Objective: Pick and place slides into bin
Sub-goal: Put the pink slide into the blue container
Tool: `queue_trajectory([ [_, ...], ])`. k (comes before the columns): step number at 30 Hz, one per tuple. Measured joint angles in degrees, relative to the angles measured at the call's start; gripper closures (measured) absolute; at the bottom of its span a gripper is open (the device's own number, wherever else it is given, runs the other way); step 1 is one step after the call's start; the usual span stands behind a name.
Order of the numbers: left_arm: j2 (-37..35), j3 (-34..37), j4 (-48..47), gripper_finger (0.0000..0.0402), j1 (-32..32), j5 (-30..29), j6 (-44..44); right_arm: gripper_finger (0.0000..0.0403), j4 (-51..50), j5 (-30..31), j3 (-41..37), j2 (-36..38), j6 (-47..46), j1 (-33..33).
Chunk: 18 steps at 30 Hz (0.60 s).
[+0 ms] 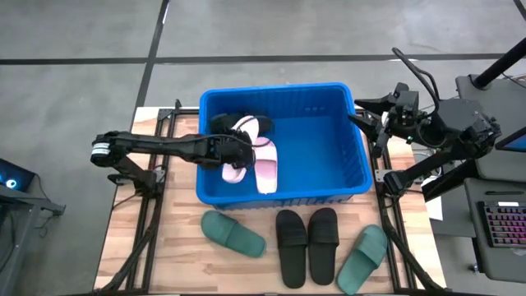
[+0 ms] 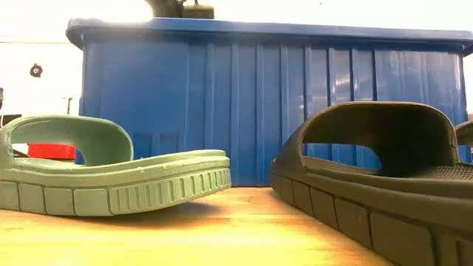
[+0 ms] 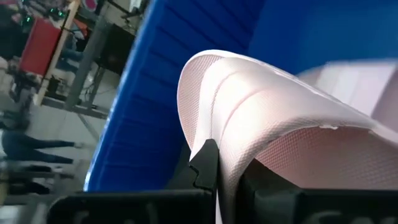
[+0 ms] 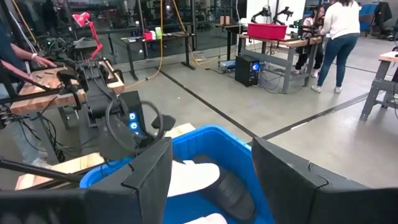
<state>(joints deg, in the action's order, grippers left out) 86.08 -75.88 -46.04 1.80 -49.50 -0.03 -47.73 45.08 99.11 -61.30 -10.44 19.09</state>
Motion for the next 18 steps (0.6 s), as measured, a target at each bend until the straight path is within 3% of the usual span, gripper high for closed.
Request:
queue_trajectory([
  [7,0.0,4.4,-0.1,0.0401,0.0,2.4,3.0,0.0193,0.0,0.0,0.0,0.0,0.0,0.0],
  [12,0.6,6.6,-0.1,0.0401,0.3,12.3,8.4,0.0193,0.0,0.0,0.0,0.0,0.0,0.0],
  [18,4.7,7.0,-3.7,0.0401,1.6,12.8,5.7,0.0193,0.0,0.0,0.0,0.0,0.0,0.0],
])
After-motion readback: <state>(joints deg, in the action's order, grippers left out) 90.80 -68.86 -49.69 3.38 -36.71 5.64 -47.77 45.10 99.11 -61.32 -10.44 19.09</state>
